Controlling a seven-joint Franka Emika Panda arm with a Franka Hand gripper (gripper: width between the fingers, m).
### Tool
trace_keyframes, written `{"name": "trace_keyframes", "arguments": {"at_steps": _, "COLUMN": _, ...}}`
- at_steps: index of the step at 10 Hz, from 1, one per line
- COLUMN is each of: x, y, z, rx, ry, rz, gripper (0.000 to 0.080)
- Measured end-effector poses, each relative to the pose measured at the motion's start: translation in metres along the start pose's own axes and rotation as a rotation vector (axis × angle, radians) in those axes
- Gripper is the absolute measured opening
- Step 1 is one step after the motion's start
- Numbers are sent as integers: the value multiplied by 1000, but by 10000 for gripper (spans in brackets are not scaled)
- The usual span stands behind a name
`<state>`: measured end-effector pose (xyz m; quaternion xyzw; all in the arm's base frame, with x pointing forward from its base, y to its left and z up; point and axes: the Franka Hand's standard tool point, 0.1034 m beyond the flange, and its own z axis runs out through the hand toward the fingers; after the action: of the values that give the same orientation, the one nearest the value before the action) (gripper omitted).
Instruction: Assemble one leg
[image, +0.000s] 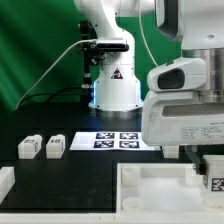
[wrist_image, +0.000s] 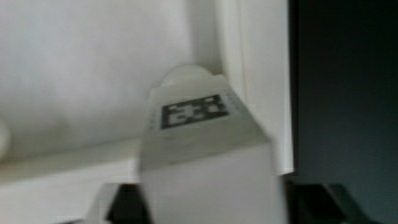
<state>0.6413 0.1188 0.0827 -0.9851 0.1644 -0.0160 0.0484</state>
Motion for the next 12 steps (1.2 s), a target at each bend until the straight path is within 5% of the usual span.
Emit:
{"name": "trace_keyframes", "arguments": {"at_steps": 1, "x": 1, "y": 2, "z": 0, "rx": 1, "ry": 1, "rz": 132, "gripper": 303}}
{"name": "trace_keyframes", "arguments": {"at_steps": 3, "x": -1, "y": 6, "z": 0, "rx": 9, "ry": -9, "rz": 532, "gripper": 303}}
{"name": "trace_keyframes", "arguments": {"at_steps": 5, "x": 0, "y": 11, "z": 2, "rx": 51, "ry": -40, "rz": 960, "gripper": 303}}
{"name": "trace_keyframes", "arguments": {"at_steps": 6, "x": -1, "y": 15, "z": 2, "rx": 71, "ry": -53, "rz": 1083, "gripper": 303}}
{"name": "trace_keyframes", "arguments": {"at_steps": 9, "x": -1, "y": 16, "z": 2, "rx": 75, "ry": -74, "rz": 1263, "gripper": 303}}
{"name": "trace_keyframes", "arguments": {"at_steps": 10, "x": -1, "y": 16, "z": 2, "rx": 75, "ry": -73, "rz": 1244, "gripper": 364}}
{"name": "trace_keyframes", "arguments": {"at_steps": 11, "x": -1, "y": 16, "z": 3, "rx": 76, "ry": -71, "rz": 1190, "gripper": 544}}
{"name": "trace_keyframes", "arguments": {"at_steps": 12, "x": -1, "y": 16, "z": 3, "rx": 76, "ry": -71, "rz": 1186, "gripper": 544}}
